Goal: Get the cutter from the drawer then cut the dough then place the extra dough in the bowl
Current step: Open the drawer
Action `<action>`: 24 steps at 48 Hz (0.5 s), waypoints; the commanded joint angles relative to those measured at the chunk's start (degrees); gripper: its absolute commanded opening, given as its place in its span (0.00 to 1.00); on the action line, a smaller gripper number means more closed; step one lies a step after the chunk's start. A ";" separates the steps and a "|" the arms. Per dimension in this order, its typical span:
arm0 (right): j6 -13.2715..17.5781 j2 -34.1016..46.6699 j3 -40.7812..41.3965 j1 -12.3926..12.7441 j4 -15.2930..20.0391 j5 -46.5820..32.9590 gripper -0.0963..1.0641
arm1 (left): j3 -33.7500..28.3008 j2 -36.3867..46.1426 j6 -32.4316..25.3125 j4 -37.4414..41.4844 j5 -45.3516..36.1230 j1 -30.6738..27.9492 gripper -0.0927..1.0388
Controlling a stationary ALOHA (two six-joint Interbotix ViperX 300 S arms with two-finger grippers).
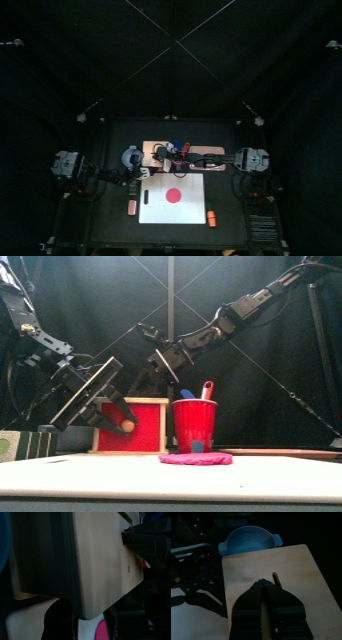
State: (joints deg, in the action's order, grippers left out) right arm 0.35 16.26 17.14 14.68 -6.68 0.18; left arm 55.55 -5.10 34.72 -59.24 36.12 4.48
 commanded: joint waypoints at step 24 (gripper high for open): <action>0.18 -0.18 -0.79 0.44 0.00 0.88 0.11 | -0.62 1.49 0.00 -4.92 -0.88 8.70 0.57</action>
State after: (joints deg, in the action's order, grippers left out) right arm 0.35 16.52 16.79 14.85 -6.68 0.26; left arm 55.46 -4.48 34.80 -63.72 35.68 11.51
